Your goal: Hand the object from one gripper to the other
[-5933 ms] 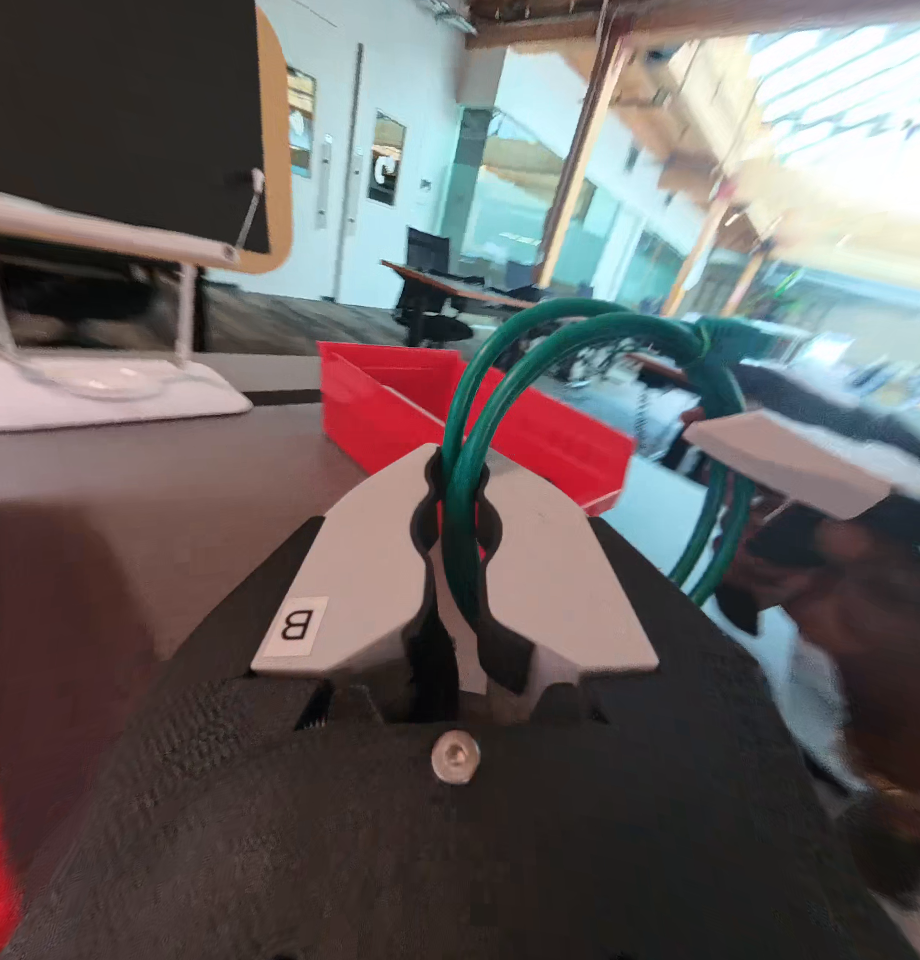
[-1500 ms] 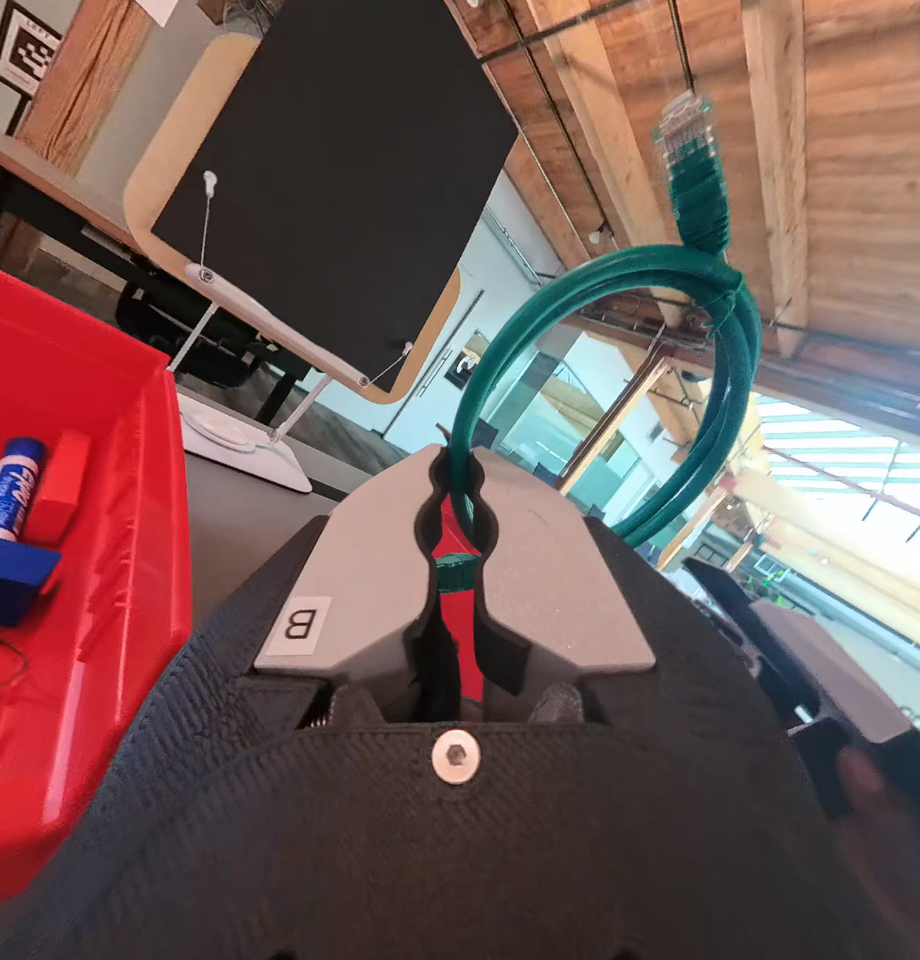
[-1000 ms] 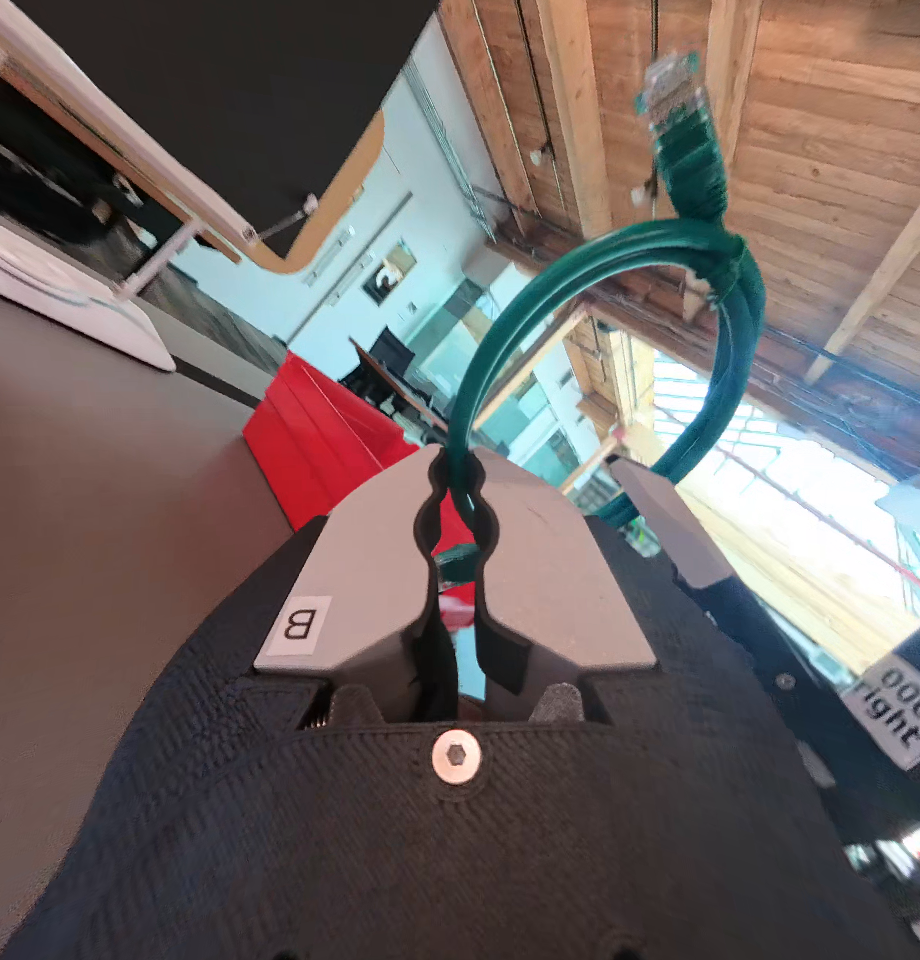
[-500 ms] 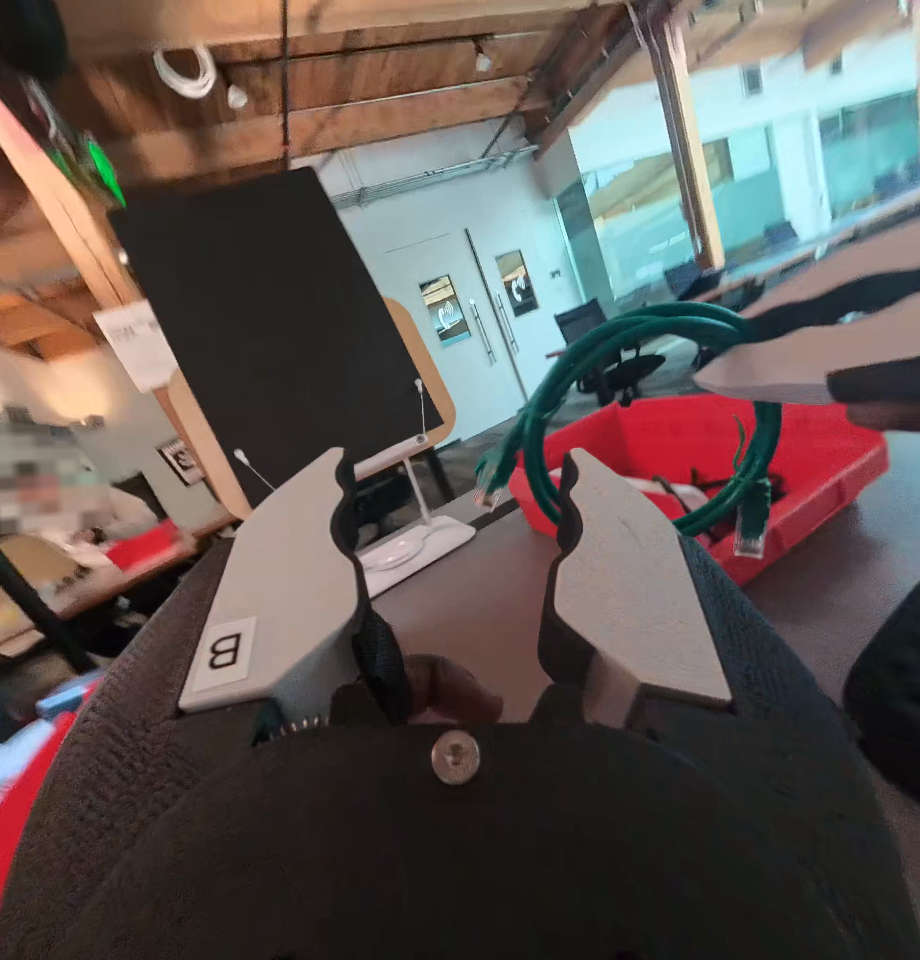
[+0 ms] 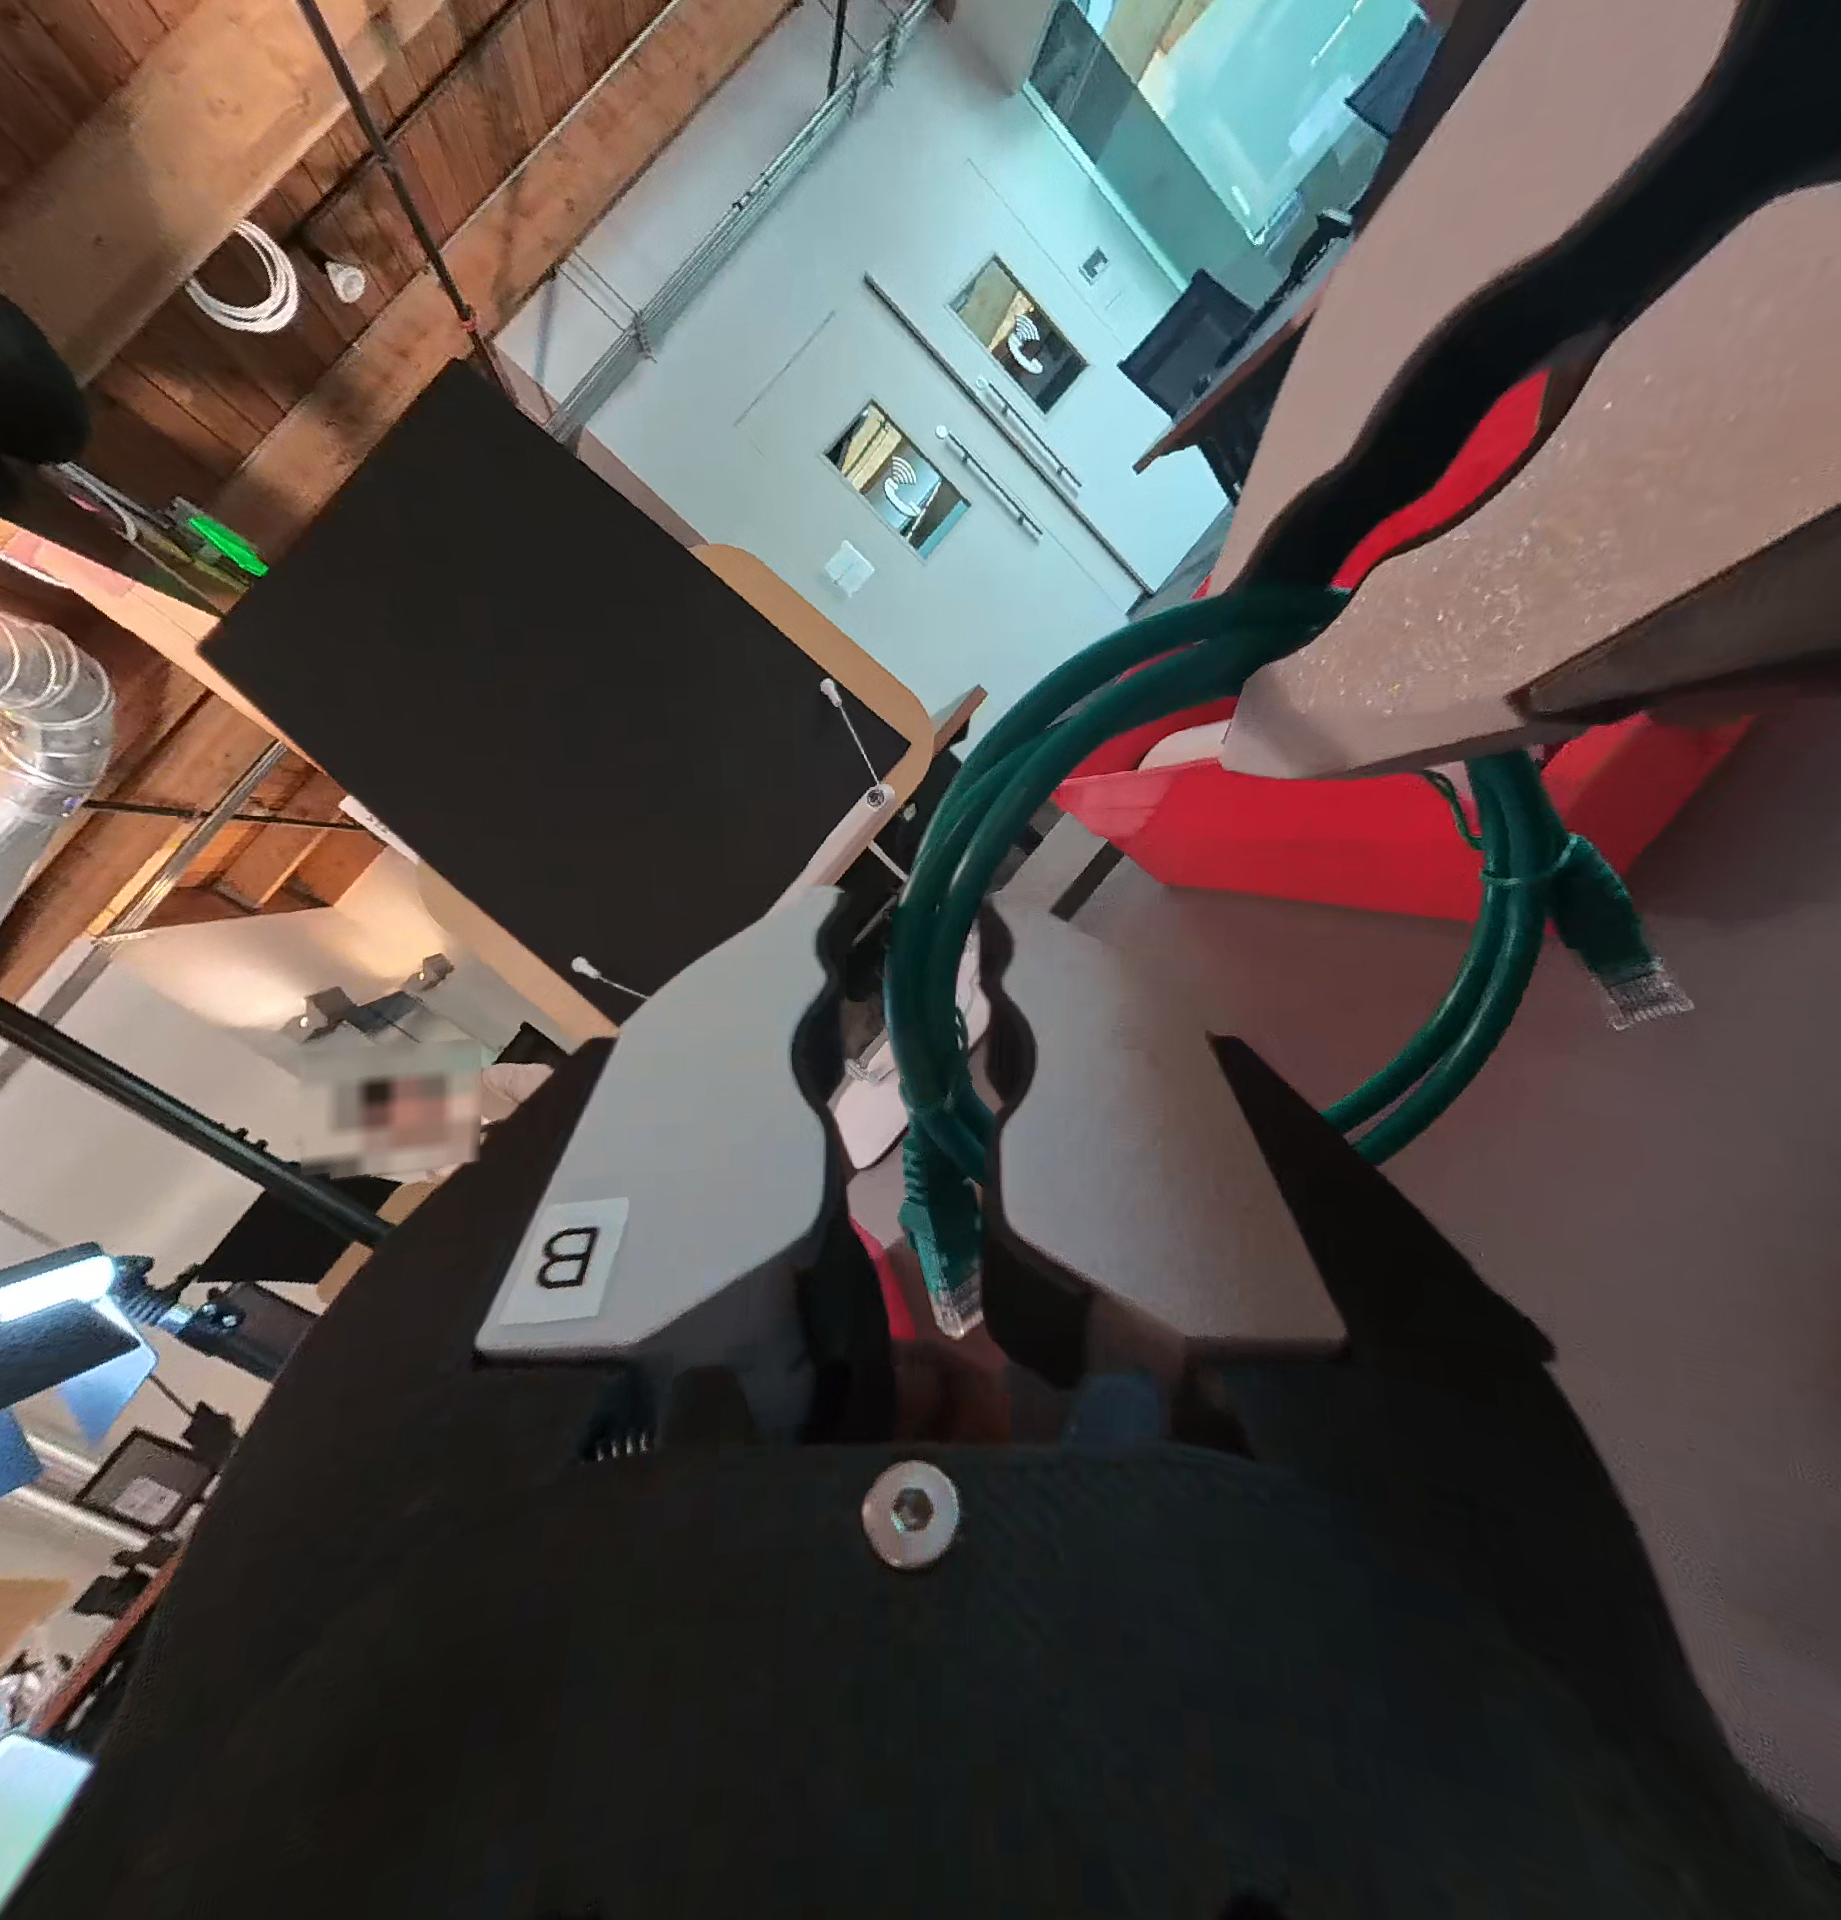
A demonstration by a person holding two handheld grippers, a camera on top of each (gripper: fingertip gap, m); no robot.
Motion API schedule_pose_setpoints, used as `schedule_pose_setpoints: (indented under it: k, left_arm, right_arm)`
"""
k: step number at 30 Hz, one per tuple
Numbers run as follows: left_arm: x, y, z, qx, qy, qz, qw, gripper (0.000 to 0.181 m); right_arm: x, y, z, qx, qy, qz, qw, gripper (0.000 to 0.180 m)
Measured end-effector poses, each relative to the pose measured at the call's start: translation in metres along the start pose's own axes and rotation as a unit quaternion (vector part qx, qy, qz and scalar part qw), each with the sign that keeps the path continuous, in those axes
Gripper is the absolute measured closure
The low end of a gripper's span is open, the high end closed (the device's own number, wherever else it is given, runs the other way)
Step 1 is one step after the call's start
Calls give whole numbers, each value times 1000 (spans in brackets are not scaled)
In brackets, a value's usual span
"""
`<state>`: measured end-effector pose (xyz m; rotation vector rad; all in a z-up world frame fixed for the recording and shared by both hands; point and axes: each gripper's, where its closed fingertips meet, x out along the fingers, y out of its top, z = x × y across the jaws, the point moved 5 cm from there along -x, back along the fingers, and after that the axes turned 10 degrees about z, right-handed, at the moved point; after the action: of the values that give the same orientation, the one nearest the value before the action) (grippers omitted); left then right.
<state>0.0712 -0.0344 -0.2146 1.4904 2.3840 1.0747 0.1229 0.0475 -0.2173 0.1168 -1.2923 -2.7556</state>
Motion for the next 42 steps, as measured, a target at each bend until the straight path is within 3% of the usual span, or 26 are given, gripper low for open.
schedule_pose_setpoints:
  k: [4, 7, 11, 17, 27, 33, 36, 42]
  left_arm:
    - [0, -2, 3, 8, -13, -11, 1000, 166]
    - [1, -2, 5, -34, -17, -8, 999, 168]
    - [0, -6, -5, -96, 9, -11, 995, 168]
    - [-1, -22, -21, -284, 51, -3, 958, 168]
    - [-10, -29, -45, -555, 75, 102, 822, 168]
    - [-17, -39, -54, -701, 98, 174, 685, 168]
    - [-20, -40, -56, -754, 102, 200, 618, 169]
    - [-22, -37, -53, -792, 113, 228, 555, 168]
  right_arm:
    - [-1, 1, -1, -2, 7, 11, 1000, 165]
    - [-4, 7, 3, 2, -3, 44, 999, 162]
    - [-10, 18, 12, 25, -28, 104, 994, 141]
    - [-22, 32, 22, 88, -44, 209, 973, 118]
    - [-36, 33, 33, 246, -18, 304, 920, 116]
    - [-39, 32, 36, 318, 3, 340, 885, 120]
    - [-34, 30, 31, 314, 15, 320, 894, 117]
    - [-22, 25, 19, 272, 12, 267, 924, 120]
